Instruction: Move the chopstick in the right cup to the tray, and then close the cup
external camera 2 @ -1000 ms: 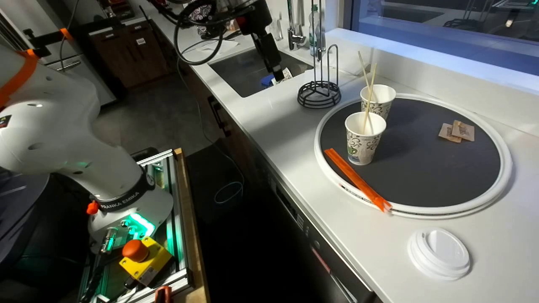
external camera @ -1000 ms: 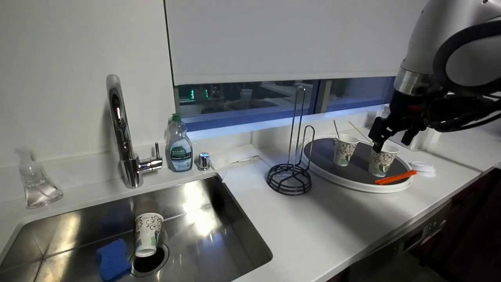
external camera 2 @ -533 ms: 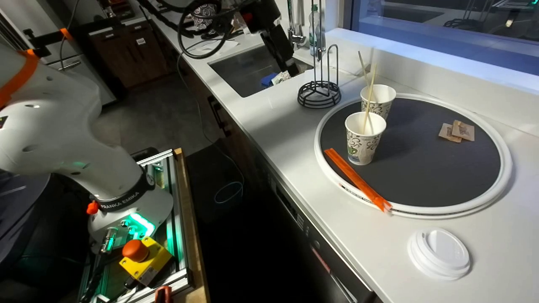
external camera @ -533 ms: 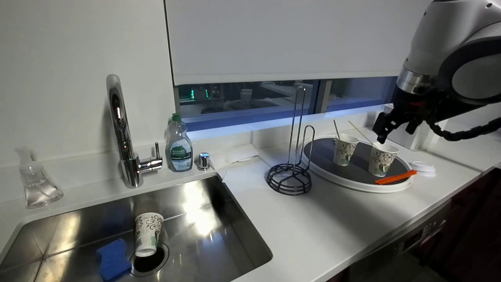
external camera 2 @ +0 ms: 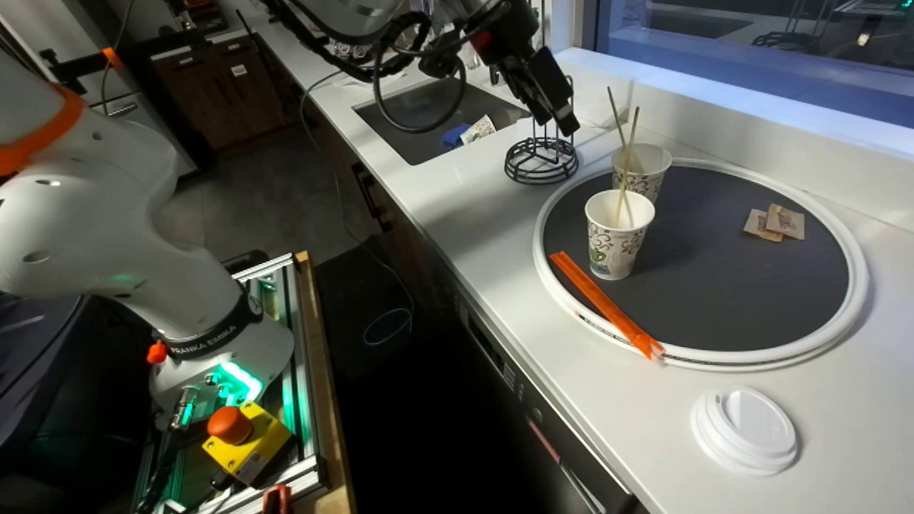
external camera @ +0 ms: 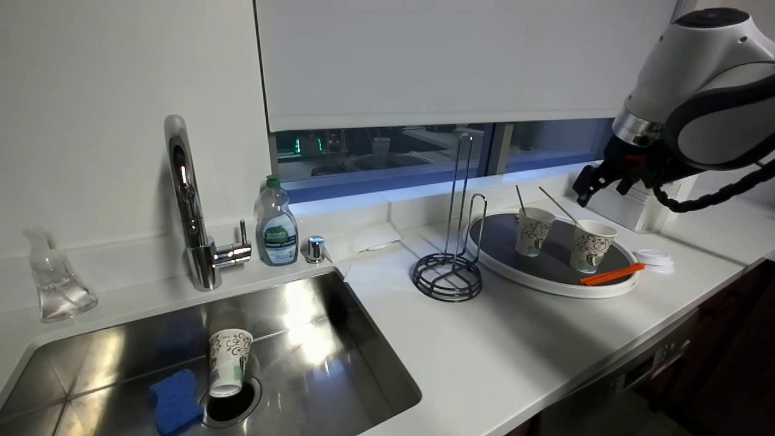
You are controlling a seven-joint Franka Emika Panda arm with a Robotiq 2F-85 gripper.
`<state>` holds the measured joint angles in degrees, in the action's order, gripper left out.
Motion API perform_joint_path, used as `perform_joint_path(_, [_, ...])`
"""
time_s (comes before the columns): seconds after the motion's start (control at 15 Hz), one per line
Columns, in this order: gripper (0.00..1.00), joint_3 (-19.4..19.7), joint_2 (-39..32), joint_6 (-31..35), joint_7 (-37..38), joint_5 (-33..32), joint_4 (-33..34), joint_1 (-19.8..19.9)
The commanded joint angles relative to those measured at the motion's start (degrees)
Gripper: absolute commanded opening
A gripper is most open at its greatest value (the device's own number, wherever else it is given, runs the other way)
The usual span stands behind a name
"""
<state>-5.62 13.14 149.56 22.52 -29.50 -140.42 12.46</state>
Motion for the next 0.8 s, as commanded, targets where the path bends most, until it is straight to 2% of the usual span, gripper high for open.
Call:
perform_joint_path(0.0, [1.00,3.64,-6.28,5.46,-9.23,1.21,3.75,-1.76])
perform_joint_path(0.27, [1.00,6.47,-11.30,10.49,-20.22,5.63,6.56,-3.96])
perform_joint_path(0.47, [1.00,7.18,-14.78,12.83,-31.00,15.52,8.08,-6.34])
perform_joint_path(0.6, [1.00,6.78,-16.27,11.96,-37.42,21.33,9.38,-7.07])
perform_joint_path(0.67, [1.00,7.33,-14.03,11.48,-32.21,16.98,7.66,-6.89])
perform_joint_path(0.73, [1.00,7.29,-14.63,11.49,-33.11,17.74,8.10,-7.17])
